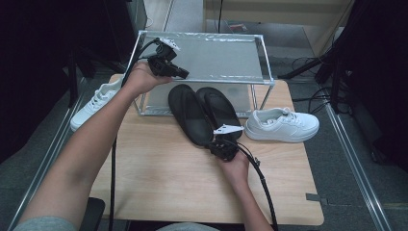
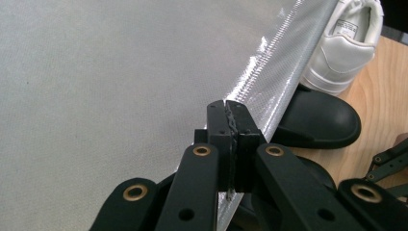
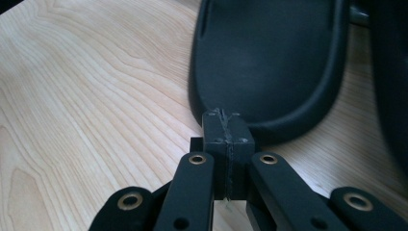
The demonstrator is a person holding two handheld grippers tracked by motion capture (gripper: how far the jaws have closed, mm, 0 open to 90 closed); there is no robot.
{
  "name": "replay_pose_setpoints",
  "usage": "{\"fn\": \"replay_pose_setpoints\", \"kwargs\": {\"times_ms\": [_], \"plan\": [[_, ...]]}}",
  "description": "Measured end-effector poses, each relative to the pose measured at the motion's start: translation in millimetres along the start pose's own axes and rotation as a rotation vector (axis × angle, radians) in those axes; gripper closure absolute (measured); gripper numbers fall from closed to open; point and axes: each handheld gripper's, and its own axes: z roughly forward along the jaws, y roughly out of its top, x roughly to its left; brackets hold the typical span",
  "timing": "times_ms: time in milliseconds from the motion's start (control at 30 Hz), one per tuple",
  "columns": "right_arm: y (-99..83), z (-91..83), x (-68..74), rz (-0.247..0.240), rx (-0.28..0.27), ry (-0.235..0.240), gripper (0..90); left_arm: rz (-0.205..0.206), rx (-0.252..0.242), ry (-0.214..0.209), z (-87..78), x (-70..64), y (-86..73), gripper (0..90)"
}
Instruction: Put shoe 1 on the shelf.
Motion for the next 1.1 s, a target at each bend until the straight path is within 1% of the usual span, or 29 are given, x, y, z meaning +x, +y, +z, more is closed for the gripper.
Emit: {"fn": "replay_pose_setpoints", "kwargs": {"times_ms": [100, 233, 300, 333, 400, 600, 700, 767, 900, 1033, 1067, 1100], "plan": [[-2.4, -5.0, -4.3, -0.001, 0.002, -0.016, 90.0, -0.007, -0.002, 0.000, 0.0, -0.1, -0.5, 90.0], [-5.1, -7.3, -11.7, 0.022, 0.005, -0.025, 90.0, -0.017, -0.024, -0.010, 0.5, 1.2, -3.1, 90.0], [-4.6, -5.1, -10.7, 0.018, 0.005, -0.021, 90.0, -0.025, -0.032, -0.010, 0.7, 1.6, -4.2, 90.0], [-4.0, -3.4, -9.2, 0.016, 0.004, -0.028, 90.0, -0.027, -0.035, -0.014, 0.7, 2.2, -4.8, 90.0], [-1.7, -0.1, -7.3, 0.025, 0.003, -0.028, 90.0, -0.034, -0.039, -0.021, 0.7, 3.3, -5.3, 90.0], [10.2, 11.9, -2.1, 0.010, 0.010, -0.024, 90.0, -0.035, -0.041, -0.022, 0.6, 3.4, -5.7, 90.0], [17.0, 16.7, -0.2, 0.016, 0.003, -0.020, 90.0, -0.028, -0.042, -0.017, 0.5, 3.0, -6.0, 90.0], [22.7, 20.2, 0.2, 0.034, -0.005, -0.008, 90.0, -0.028, -0.043, -0.019, 0.6, 3.2, -6.2, 90.0], [31.8, 26.7, 1.1, 0.040, -0.011, 0.000, 90.0, -0.039, -0.044, -0.021, 0.9, 3.7, -5.9, 90.0], [39.7, 32.7, 1.2, 0.047, -0.020, 0.002, 90.0, -0.041, -0.042, -0.024, 0.9, 4.2, -6.0, 90.0], [42.6, 34.8, 1.5, 0.044, -0.027, -0.004, 90.0, -0.041, -0.042, -0.024, 0.8, 4.3, -6.0, 90.0], [45.2, 36.1, 2.0, 0.048, -0.032, 0.002, 90.0, -0.041, -0.042, -0.025, 0.8, 4.4, -6.0, 90.0]]}}
